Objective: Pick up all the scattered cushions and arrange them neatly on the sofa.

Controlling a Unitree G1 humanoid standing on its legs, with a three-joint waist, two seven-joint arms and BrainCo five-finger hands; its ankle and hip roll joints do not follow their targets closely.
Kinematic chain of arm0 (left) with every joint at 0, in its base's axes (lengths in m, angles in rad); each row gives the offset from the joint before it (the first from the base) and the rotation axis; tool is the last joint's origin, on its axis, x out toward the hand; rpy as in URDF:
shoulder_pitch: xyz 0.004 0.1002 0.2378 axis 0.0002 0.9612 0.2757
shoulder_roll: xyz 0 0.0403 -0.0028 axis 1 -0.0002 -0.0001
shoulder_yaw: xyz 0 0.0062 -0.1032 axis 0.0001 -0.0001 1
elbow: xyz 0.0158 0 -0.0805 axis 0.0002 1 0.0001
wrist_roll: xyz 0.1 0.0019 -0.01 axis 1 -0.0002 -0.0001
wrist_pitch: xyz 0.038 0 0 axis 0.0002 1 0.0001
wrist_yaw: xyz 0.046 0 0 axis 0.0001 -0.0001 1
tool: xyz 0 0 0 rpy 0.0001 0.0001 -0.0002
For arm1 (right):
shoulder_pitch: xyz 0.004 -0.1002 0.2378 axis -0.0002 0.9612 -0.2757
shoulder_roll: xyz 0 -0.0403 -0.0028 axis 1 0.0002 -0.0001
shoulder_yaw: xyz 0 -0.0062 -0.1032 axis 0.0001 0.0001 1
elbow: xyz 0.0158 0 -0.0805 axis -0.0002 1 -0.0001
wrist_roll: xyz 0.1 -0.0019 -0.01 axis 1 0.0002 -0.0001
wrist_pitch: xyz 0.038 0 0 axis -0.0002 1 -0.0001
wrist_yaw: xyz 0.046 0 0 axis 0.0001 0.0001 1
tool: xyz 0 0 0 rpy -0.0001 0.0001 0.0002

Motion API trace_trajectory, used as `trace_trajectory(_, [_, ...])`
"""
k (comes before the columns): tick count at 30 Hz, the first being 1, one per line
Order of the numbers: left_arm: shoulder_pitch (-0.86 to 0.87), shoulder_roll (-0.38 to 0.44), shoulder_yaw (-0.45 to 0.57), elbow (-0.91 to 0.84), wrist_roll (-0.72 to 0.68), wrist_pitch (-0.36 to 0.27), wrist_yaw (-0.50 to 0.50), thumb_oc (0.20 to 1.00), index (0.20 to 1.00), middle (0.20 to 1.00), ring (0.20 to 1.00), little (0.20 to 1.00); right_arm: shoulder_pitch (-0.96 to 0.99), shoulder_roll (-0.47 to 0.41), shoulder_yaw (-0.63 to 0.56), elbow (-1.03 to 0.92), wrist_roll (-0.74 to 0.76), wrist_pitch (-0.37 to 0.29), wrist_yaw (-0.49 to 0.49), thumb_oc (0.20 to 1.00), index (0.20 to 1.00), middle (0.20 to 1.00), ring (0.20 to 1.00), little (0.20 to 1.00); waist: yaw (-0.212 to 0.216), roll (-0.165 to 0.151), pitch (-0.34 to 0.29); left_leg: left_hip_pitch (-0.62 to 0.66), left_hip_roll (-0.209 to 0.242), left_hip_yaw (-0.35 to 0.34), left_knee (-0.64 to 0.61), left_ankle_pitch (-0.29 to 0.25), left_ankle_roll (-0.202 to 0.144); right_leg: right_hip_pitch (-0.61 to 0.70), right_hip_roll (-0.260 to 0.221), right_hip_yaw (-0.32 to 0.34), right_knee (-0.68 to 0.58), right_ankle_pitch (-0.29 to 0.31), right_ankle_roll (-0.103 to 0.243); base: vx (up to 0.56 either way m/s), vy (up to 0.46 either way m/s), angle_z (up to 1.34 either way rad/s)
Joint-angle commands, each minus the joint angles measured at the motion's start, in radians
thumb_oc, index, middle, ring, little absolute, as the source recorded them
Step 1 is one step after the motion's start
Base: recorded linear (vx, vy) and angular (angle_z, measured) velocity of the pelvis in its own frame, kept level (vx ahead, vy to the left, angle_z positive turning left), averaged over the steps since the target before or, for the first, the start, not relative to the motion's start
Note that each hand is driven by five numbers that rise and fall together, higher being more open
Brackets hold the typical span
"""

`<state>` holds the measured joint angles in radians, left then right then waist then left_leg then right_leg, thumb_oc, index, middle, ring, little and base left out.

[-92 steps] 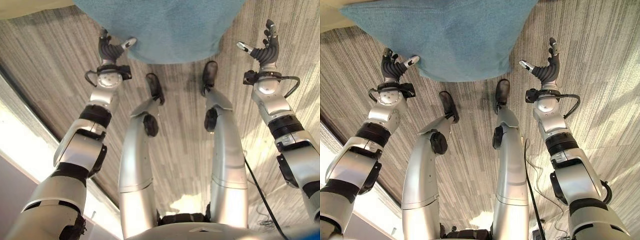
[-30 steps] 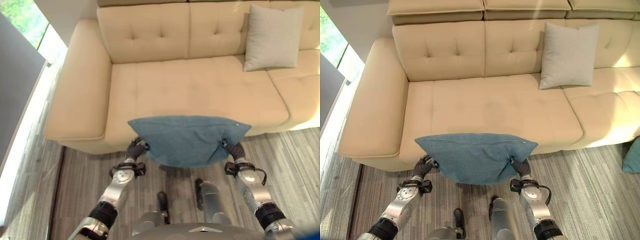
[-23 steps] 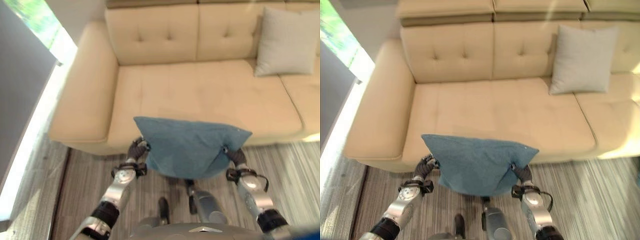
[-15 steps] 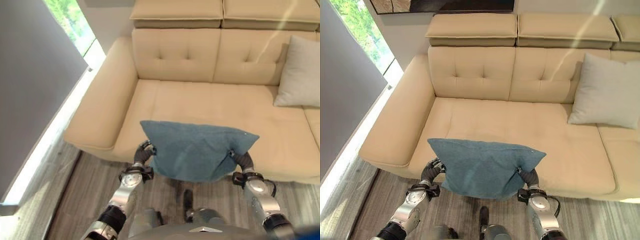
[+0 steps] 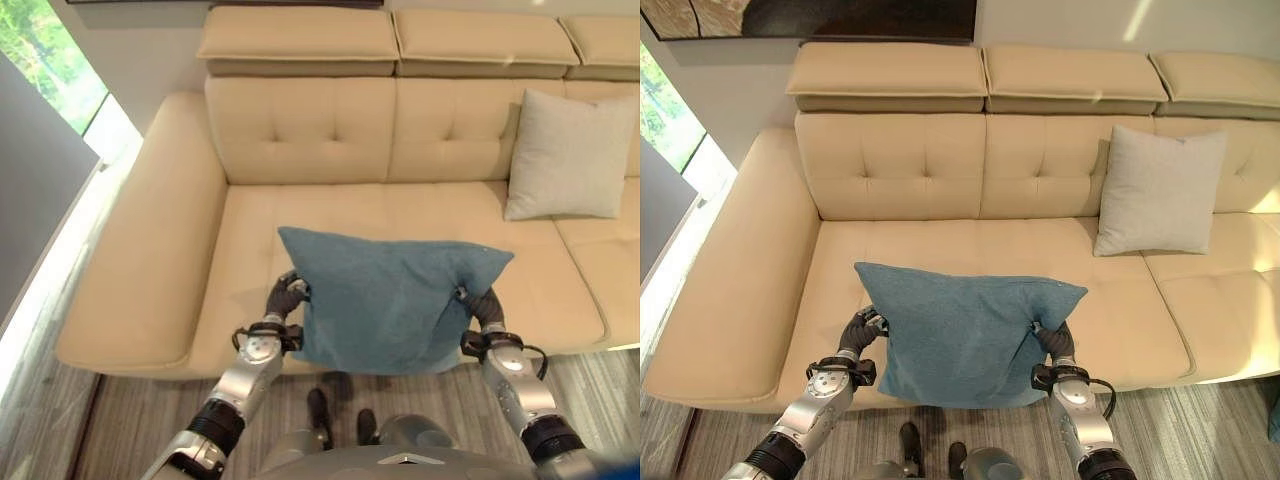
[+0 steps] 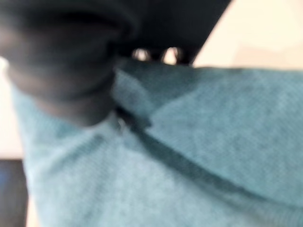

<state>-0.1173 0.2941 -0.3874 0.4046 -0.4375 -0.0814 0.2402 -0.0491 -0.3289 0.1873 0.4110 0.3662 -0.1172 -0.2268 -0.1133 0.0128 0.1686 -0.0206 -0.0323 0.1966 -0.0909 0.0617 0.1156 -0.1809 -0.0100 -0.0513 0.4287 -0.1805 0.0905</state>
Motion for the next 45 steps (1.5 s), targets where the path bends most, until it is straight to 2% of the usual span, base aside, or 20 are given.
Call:
trace_trajectory(1, [-0.073, -0.008, -0.006, -0.089, 0.051, -0.083, -0.018, 0.2, 0.2, 0.2, 0.2, 0.2, -0.103, 0.033, 0.012, -0.054, -0.041, -0.083, 0.022, 0.2, 0.2, 0.2, 0.2, 0.2, 0.037, -0.011, -0.041, 0.028, 0.045, 0.033, 0.046, -0.043, -0.147, 0.078, -0.067, 0.044, -0.246, 0.144, 0.062, 0.07, -0.046, -0.1])
trace_trajectory(3, [-0.079, -0.009, 0.004, -0.087, 0.049, -0.079, -0.02, 0.2, 0.2, 0.2, 0.2, 0.2, -0.102, 0.033, 0.011, -0.057, -0.039, -0.083, 0.027, 0.2, 0.2, 0.2, 0.2, 0.2, 0.028, -0.018, -0.047, 0.046, 0.042, 0.026, 0.047, -0.058, -0.158, 0.073, -0.087, 0.053, -0.376, 0.198, 0.076, 0.13, -0.082, -0.08])
trace_trajectory(7, [-0.062, -0.015, 0.008, -0.085, 0.059, -0.079, -0.025, 0.2, 0.2, 0.2, 0.2, 0.2, -0.083, 0.031, 0.005, -0.062, -0.044, -0.078, 0.03, 0.2, 0.2, 0.2, 0.2, 0.2, 0.022, -0.022, -0.05, 0.068, 0.053, 0.029, 0.047, -0.052, -0.17, 0.094, -0.085, 0.043, -0.401, 0.214, 0.076, 0.09, -0.078, 0.1])
trace_trajectory(13, [-0.051, -0.034, 0.009, -0.07, 0.057, -0.061, -0.042, 0.2, 0.2, 0.2, 0.2, 0.2, -0.04, 0.009, -0.032, -0.081, -0.04, -0.073, 0.036, 0.2, 0.2, 0.2, 0.2, 0.2, 0.005, -0.009, -0.081, 0.094, 0.064, -0.006, 0.004, -0.038, -0.189, 0.183, -0.065, -0.004, -0.478, 0.203, 0.056, 0.11, -0.111, 0.23])
trace_trajectory(23, [-0.071, -0.035, 0.019, -0.078, 0.052, -0.059, -0.017, 0.2, 0.2, 0.2, 0.2, 0.2, -0.05, 0.008, -0.028, -0.089, -0.052, -0.07, 0.025, 0.2, 0.2, 0.2, 0.2, 0.2, -0.001, 0.003, -0.091, 0.082, 0.067, -0.022, 0.004, -0.046, -0.195, 0.205, -0.057, -0.015, -0.515, 0.197, 0.048, 0.06, -0.039, 0.1])
trace_trajectory(28, [-0.177, -0.036, 0.013, -0.096, 0.031, -0.078, 0.026, 0.2, 0.2, 0.2, 0.2, 0.2, -0.163, -0.015, -0.009, -0.132, -0.064, -0.083, -0.013, 0.2, 0.2, 0.2, 0.2, 0.2, -0.002, 0.009, -0.081, 0.061, 0.069, -0.02, 0.004, -0.047, -0.196, 0.181, -0.061, -0.016, -0.516, 0.198, 0.053, 0.01, -0.005, 0.0])
trace_trajectory(32, [-0.344, -0.018, 0.004, -0.105, -0.009, -0.114, 0.082, 0.2, 0.2, 0.2, 0.2, 0.2, -0.345, -0.039, 0.046, -0.13, -0.067, -0.086, -0.055, 0.2, 0.2, 0.2, 0.2, 0.2, 0.0, 0.013, -0.061, -0.031, 0.075, -0.015, 0.004, -0.028, -0.199, 0.078, -0.061, 0.001, -0.516, 0.226, 0.064, -0.11, 0.001, -0.03])
trace_trajectory(35, [-0.401, -0.005, 0.002, -0.105, -0.026, -0.126, 0.101, 0.2, 0.2, 0.2, 0.2, 0.2, -0.403, -0.042, 0.053, -0.124, -0.067, -0.085, -0.075, 0.2, 0.2, 0.2, 0.2, 0.2, 0.0, 0.014, -0.067, -0.071, 0.077, -0.011, 0.004, -0.019, -0.202, 0.036, -0.06, 0.005, -0.516, 0.237, 0.067, -0.04, -0.002, 0.0])
trace_trajectory(44, [-0.688, 0.062, -0.033, -0.023, -0.041, -0.169, 0.174, 0.2, 0.2, 0.2, 0.2, 0.2, -0.675, -0.1, 0.103, -0.037, -0.078, -0.086, -0.15, 0.2, 0.2, 0.2, 0.2, 0.2, 0.008, 0.018, -0.064, -0.204, 0.078, -0.015, 0.004, 0.015, -0.215, -0.106, -0.06, 0.024, -0.516, 0.279, 0.077, -0.04, -0.001, -0.01])
trace_trajectory(45, [-0.764, 0.083, -0.045, 0.024, -0.044, -0.177, 0.182, 0.2, 0.2, 0.2, 0.2, 0.2, -0.742, -0.105, 0.112, 0.005, -0.08, -0.089, -0.169, 0.2, 0.2, 0.2, 0.2, 0.2, 0.006, 0.024, -0.068, -0.259, 0.08, -0.019, 0.004, 0.032, -0.227, -0.159, -0.06, 0.026, -0.516, 0.296, 0.081, -0.06, -0.041, -0.02])
